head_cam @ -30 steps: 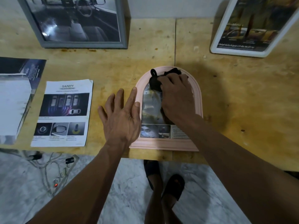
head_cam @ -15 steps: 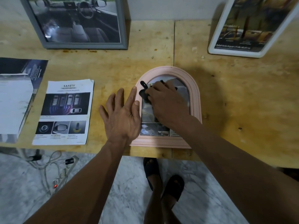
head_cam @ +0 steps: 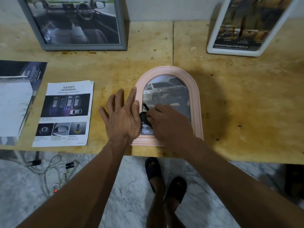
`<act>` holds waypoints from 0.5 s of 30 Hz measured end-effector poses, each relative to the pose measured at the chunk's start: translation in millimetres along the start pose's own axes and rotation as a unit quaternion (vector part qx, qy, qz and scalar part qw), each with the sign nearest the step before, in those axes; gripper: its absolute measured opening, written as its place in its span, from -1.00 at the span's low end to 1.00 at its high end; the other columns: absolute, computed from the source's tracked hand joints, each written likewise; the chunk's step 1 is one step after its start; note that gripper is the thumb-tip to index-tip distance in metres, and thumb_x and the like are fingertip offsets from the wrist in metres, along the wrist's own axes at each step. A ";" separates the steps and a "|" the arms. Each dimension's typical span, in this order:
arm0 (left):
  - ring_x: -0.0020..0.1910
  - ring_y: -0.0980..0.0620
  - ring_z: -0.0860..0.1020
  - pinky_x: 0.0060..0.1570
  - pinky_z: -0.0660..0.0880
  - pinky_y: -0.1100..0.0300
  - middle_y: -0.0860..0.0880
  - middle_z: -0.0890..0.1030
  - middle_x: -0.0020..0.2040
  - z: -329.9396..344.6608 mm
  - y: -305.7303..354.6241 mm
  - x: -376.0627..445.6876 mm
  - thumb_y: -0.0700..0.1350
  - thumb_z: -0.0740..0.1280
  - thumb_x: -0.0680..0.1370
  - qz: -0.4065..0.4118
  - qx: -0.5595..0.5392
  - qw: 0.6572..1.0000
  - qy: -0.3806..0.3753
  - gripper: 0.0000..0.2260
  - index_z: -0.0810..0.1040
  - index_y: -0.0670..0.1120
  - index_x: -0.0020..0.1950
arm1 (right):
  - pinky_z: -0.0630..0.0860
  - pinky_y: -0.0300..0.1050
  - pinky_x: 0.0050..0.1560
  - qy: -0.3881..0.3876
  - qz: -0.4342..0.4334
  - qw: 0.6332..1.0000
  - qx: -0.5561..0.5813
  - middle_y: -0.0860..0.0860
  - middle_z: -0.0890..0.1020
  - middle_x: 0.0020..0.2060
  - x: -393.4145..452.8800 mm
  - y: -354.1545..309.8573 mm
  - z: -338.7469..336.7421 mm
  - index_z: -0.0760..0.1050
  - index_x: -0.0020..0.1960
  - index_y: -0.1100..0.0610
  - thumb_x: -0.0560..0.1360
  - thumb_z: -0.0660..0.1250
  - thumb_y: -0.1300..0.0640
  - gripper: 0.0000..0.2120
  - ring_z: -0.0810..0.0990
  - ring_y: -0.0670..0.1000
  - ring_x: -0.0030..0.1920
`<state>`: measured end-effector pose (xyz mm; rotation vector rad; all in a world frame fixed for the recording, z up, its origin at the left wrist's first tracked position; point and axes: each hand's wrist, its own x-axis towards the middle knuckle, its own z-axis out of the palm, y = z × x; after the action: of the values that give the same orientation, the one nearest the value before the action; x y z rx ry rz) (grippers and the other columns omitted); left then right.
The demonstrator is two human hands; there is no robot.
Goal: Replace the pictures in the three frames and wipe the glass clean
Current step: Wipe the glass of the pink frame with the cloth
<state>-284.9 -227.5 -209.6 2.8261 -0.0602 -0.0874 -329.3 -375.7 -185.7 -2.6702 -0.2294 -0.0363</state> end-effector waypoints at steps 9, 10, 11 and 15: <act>0.58 -0.09 0.04 0.47 -0.02 -0.35 0.02 0.17 0.60 -2.4 1.4 -0.9 0.16 -0.07 0.70 0.001 -0.006 1.000 -0.004 -0.57 0.11 0.27 0.59 | 0.33 -0.12 -0.21 -0.145 0.032 0.989 0.015 -0.09 0.56 -0.02 -8.9 9.1 -37.8 0.54 0.13 -0.08 0.60 0.17 -0.15 -0.75 0.52 -0.02 -0.03; 0.58 -0.09 0.04 0.47 -0.02 -0.35 0.02 0.17 0.60 -2.4 1.2 -0.8 0.16 -0.07 0.70 0.001 -0.008 1.000 -0.004 -0.57 0.12 0.27 0.59 | 0.34 -0.12 -0.22 -0.169 0.042 0.985 0.014 -0.10 0.57 0.00 -9.0 12.6 -42.9 0.53 0.13 -0.11 0.58 0.19 -0.17 -0.75 0.52 -0.02 -0.04; 0.58 -0.09 0.04 0.47 -0.02 -0.35 0.02 0.17 0.60 -2.8 1.1 -0.7 0.16 -0.06 0.70 0.001 -0.011 1.000 -0.004 -0.57 0.12 0.27 0.59 | 0.35 -0.13 -0.24 -0.194 0.054 0.980 0.010 -0.09 0.57 0.00 -8.2 16.6 -47.9 0.53 0.12 -0.12 0.57 0.20 -0.19 -0.76 0.52 -0.02 -0.06; 0.58 -0.09 0.05 0.46 -0.01 -0.35 0.02 0.18 0.60 -2.8 1.0 -1.8 0.15 -0.06 0.70 0.005 -0.009 1.000 -0.001 -0.57 0.12 0.27 0.59 | 0.42 -0.13 -0.23 -0.219 0.117 0.969 0.006 -0.03 0.56 -0.05 1.8 33.7 -66.5 0.51 0.08 -0.07 0.58 0.23 -0.16 -0.79 0.52 0.00 -0.14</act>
<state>-286.6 -227.5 -206.5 2.8074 -0.0725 -0.0887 -321.0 -434.8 -141.0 -2.6420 -0.0493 0.6297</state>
